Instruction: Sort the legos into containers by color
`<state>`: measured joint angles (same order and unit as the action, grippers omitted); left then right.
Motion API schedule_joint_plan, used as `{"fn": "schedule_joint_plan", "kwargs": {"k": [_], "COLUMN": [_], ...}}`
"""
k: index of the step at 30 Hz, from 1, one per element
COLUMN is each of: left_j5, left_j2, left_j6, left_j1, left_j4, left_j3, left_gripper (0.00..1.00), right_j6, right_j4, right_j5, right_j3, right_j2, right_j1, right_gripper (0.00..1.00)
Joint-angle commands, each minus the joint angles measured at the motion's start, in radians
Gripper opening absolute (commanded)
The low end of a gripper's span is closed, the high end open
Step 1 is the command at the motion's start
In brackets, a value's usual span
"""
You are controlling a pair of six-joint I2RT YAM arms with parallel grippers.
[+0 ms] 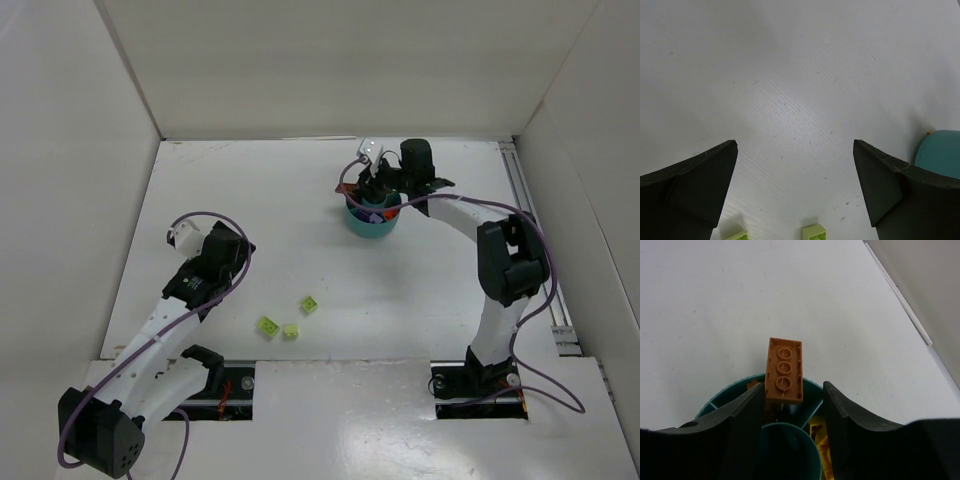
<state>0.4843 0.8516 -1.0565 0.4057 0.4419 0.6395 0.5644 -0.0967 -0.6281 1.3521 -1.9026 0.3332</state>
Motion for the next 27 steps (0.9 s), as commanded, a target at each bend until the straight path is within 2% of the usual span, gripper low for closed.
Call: {"fn": "schedule_joint_plan", "kwargs": {"k": [1,7,10,12,14,16,18,20,21,22,23,25,26,27], "left_j5": [0.027,0.001,-0.049,-0.088,-0.180,-0.312,-0.378,-0.418,-0.441,-0.467,-0.569,-0.622,-0.647,-0.656], "left_j2": [-0.023,-0.023,0.006,0.050,0.087,0.167,0.242,0.431,0.432,0.525,0.573,0.671,0.767,0.812], "left_j6": [-0.007,0.006,0.069,0.124,0.272,0.381,0.478,0.530,0.573,0.625,0.692,0.798,0.866,0.880], "left_j1": [-0.002,-0.002,-0.002,-0.002,-0.002,-0.002,-0.002,-0.002,-0.002,-0.002,-0.002,-0.002,-0.002,-0.002], "left_j4": [0.014,-0.026,-0.086,-0.162,-0.256,-0.392,-0.454,-0.485,-0.500,-0.520,-0.557,-0.540,-0.498,-0.480], "left_j3": [0.042,0.032,0.032,0.043,0.043,0.058,0.094,0.182,0.210,0.260,0.284,0.356,0.447,0.491], "left_gripper": [1.00,1.00,1.00,1.00,1.00,1.00,1.00,0.99,0.97,0.97,0.97,0.96,0.95,0.94], "right_j6": [0.008,0.019,0.019,0.009,0.009,-0.003,-0.017,-0.038,-0.038,-0.052,-0.052,-0.078,-0.078,-0.078], "right_j4": [-0.040,-0.049,-0.049,-0.049,-0.049,-0.040,-0.040,-0.031,-0.018,-0.018,-0.005,0.023,0.040,0.060], "right_j5": [-0.022,0.030,0.021,0.030,0.039,0.048,0.066,0.080,0.090,0.090,0.081,0.038,0.019,0.008], "right_j3": [-0.004,-0.015,-0.015,-0.033,-0.044,-0.054,-0.080,-0.116,-0.128,-0.149,-0.159,-0.168,-0.180,-0.192], "right_j2": [0.082,0.105,0.105,0.129,0.146,0.174,0.198,0.256,0.257,0.287,0.301,0.329,0.353,0.365], "right_j1": [0.001,0.032,0.032,0.032,0.041,0.041,0.041,0.030,0.021,0.012,0.001,-0.038,-0.052,-0.065], "right_gripper": [0.55,0.55,0.55,0.55,0.55,0.55,0.55,0.55,0.55,0.55,0.55,0.55,0.55,0.55]}}
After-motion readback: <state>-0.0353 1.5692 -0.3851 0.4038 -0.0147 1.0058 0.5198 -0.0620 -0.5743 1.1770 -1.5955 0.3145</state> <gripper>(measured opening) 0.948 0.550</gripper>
